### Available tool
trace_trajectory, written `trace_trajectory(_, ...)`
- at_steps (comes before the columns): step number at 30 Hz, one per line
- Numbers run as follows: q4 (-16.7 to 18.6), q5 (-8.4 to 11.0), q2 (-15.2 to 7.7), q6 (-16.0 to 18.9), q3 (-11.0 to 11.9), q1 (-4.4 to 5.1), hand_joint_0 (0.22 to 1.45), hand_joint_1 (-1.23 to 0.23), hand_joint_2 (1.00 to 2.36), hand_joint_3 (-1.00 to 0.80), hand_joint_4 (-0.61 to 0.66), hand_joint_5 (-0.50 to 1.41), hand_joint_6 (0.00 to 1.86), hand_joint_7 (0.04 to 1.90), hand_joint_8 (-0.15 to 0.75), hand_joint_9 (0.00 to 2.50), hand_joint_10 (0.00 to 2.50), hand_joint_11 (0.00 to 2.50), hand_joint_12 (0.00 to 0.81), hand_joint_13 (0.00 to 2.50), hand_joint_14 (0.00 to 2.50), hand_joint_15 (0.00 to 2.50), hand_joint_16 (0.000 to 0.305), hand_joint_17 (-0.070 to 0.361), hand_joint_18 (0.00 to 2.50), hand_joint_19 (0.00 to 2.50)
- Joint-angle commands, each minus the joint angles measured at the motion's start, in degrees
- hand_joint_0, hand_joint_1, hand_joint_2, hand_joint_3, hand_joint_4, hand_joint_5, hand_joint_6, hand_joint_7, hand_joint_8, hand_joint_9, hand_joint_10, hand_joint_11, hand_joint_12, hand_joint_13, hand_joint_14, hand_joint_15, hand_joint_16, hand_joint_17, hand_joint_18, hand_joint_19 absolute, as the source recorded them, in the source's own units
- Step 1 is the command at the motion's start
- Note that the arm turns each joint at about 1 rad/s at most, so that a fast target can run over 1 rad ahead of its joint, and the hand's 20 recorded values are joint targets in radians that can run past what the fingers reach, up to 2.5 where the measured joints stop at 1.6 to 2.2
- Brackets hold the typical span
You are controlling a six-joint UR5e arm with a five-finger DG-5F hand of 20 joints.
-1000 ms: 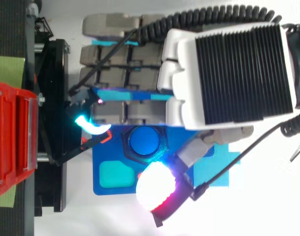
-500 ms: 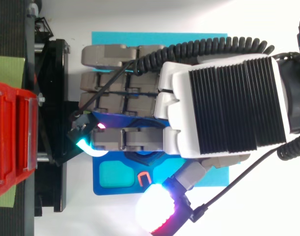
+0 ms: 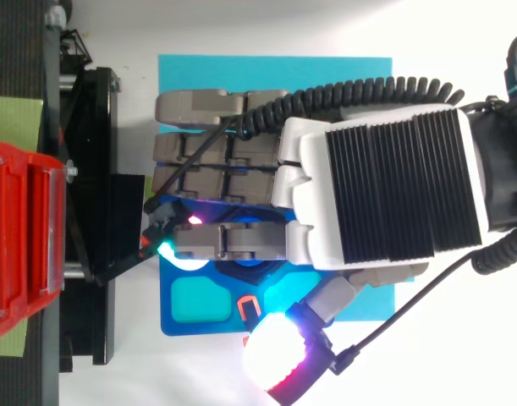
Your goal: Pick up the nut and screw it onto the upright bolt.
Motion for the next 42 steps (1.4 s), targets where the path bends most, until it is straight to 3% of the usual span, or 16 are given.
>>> trace_trajectory(1,-0.07,-0.12,-0.01,0.07,-0.08,-0.16,0.52,-0.12,1.00,-0.50,0.26,-0.09,0.50,1.12,0.258,0.56,0.00,0.00,0.295,0.51,0.00,0.00,0.028,0.064,0.14,0.00)
trace_trajectory(16,-0.42,-0.64,-0.01,-0.20,-0.08,-1.21,0.54,-0.15,1.00,-0.50,0.18,-0.04,0.50,1.49,0.270,0.66,0.00,0.00,0.271,0.58,0.00,0.00,0.025,0.056,0.21,0.00)
trace_trajectory(23,-0.33,-1.79,0.08,-0.90,-0.08,-2.62,0.54,-0.16,1.00,-0.50,0.19,-0.05,0.59,1.32,0.274,0.70,0.00,0.00,0.263,0.61,0.00,0.00,0.024,0.054,0.24,0.00)
trace_trajectory(28,-0.33,-2.40,0.08,-1.16,-0.08,-3.06,0.54,-0.16,1.00,-0.50,0.20,-0.05,0.67,1.16,0.279,0.73,0.00,0.00,0.258,0.63,0.00,0.00,0.023,0.051,0.27,0.00)
trace_trajectory(35,-0.33,-3.28,-0.01,-1.95,0.10,-3.94,0.55,-0.16,1.00,-0.50,0.17,-0.04,0.71,1.12,0.281,0.80,0.00,0.00,0.244,0.68,0.00,0.00,0.020,0.046,0.32,0.00)
trace_trajectory(36,-0.33,-3.90,0.08,-2.22,0.19,-4.46,0.55,-0.16,1.00,-0.50,0.18,-0.04,0.71,1.11,0.279,0.83,0.00,0.00,0.241,0.69,0.00,0.00,0.020,0.045,0.32,0.00)
trace_trajectory(42,-2.09,-5.04,-0.01,-2.92,2.12,-5.43,0.55,-0.17,1.00,-0.50,0.17,-0.02,0.74,1.07,0.277,0.96,0.00,0.00,0.218,0.77,0.00,0.00,0.016,0.037,0.42,0.00)
